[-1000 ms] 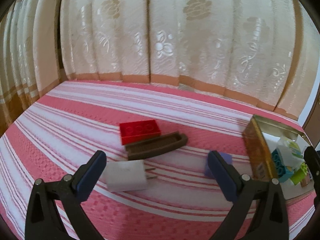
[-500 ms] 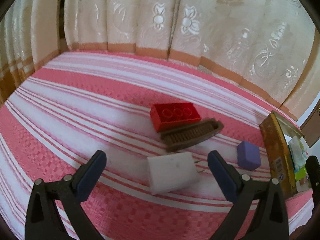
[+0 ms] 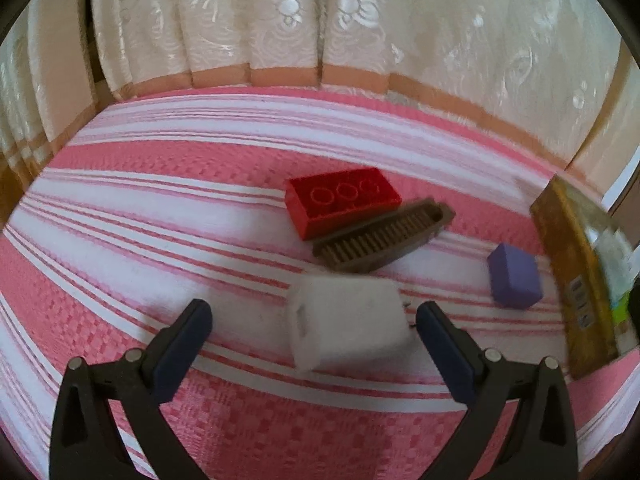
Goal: Organize rigid objects
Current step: 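Move the left tool to the white charger while the right tool reaches the purple cube, then grasp the white charger with the left tool while the right tool grasps the purple cube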
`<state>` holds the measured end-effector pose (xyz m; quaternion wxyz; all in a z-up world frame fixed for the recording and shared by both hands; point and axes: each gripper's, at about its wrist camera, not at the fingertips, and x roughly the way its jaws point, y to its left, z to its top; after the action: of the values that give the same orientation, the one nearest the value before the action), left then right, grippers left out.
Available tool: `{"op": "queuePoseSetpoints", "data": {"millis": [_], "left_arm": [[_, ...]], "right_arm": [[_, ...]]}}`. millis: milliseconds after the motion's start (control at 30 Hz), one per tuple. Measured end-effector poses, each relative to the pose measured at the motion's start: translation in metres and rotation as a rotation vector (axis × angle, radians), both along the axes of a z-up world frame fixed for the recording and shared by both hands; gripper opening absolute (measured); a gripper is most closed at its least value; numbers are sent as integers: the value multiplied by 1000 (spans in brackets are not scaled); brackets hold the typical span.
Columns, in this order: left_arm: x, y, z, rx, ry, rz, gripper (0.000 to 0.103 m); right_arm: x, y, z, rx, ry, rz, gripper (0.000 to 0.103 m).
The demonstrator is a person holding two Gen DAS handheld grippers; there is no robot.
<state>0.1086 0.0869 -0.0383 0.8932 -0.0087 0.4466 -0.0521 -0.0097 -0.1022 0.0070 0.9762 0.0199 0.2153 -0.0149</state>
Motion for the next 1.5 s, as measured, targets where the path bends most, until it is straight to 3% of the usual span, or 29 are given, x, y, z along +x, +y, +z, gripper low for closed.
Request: {"op": "queuePoseSetpoints", "data": {"millis": [333, 367, 433, 467, 600, 633, 700, 967, 1033, 1067, 1167, 1500], "left_arm": [[-2, 2, -1, -5, 1, 0, 100], [-4, 2, -1, -7, -3, -1, 97], [-8, 1, 0, -17, -24, -22, 70], [-10, -1, 2, -25, -35, -40, 62], [-11, -2, 2, -41, -37, -52, 60], [-12, -1, 3, -53, -42, -52, 52], [-12, 5, 2, -110, -35, -61, 51], [-11, 17, 8, -156, -45, -10, 49], [-10, 24, 14, -204, -64, 10, 22], [-13, 27, 17, -213, -75, 20, 20], [-16, 33, 25, -195, -114, 51, 20], [-12, 43, 22, -228, -70, 74, 20]], "right_arm": [[2, 1, -1, -9, 9, 0, 78], [2, 1, -1, -9, 9, 0, 78], [2, 1, -1, -9, 10, 0, 78], [2, 1, -1, -9, 11, 0, 78], [1, 1, -1, -6, 13, -2, 78], [2, 1, -1, -6, 15, -2, 78], [3, 1, -1, -6, 19, 0, 78], [9, 13, -2, -4, 19, 29, 78], [13, 19, -2, -10, 20, 41, 78], [16, 23, -3, -14, 26, 48, 78], [28, 37, -6, -34, 63, 77, 78], [61, 49, -23, -13, 212, 66, 78]]}}
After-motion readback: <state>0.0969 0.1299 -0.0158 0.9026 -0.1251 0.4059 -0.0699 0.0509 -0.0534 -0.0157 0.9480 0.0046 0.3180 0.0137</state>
